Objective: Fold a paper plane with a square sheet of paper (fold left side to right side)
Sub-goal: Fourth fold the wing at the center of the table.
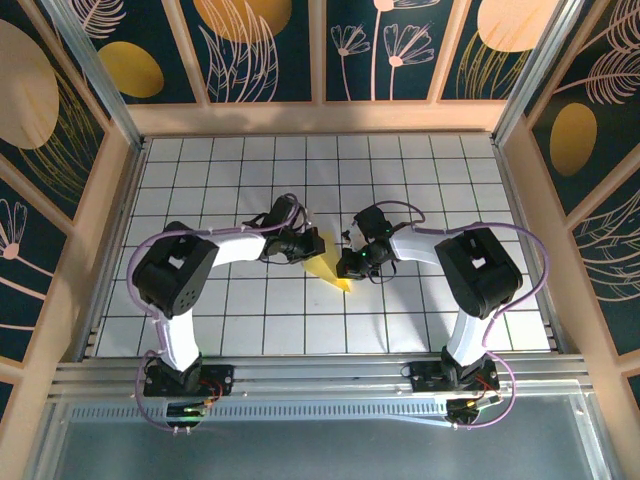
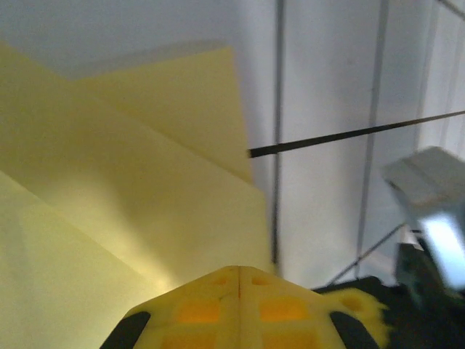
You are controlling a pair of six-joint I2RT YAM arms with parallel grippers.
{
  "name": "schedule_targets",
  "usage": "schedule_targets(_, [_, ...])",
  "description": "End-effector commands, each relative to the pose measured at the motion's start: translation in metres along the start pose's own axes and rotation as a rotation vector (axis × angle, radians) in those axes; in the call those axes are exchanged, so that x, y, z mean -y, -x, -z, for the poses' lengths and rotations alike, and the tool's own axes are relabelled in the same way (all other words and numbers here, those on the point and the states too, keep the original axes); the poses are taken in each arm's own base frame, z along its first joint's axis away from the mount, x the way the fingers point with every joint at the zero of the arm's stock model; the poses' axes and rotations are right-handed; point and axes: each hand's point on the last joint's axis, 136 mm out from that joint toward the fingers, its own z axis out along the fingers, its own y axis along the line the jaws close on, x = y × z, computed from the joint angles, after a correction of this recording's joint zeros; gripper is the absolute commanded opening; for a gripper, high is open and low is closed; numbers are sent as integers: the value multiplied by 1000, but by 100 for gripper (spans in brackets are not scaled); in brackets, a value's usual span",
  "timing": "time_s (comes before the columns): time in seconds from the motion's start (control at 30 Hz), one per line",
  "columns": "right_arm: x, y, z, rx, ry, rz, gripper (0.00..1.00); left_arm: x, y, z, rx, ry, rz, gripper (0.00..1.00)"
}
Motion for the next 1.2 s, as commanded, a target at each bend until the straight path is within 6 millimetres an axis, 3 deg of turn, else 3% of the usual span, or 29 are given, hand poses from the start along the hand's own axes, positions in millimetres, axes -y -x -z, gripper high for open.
schedule_targets(0.0, [58,-39,-11,-110,-233,-115,0,0,4,-9,-21,1,16,0])
schedule_targets(0.13, [48,-34,-9,-98,-203,-109,0,-18,-2,-16,-41,62,40,0])
schedule_targets(0.3, [22,-15,1,-48,-126,-88,0,-34,-11,-17,-49,109,73,0])
schedule_targets(0.53, [-21,6,26,26,-5,-38,0,-38,-10,-17,-49,132,75,0])
schedule_targets(0.63, [-34,5,25,27,56,-27,0,-38,-10,-17,-49,131,75,0])
schedule_targets(0.87, [-32,7,6,14,53,-33,0,-36,-10,-16,-47,130,70,0])
schedule_targets(1.17, [-4,-4,-7,-19,-6,-81,0,-37,-9,-15,-44,134,71,0])
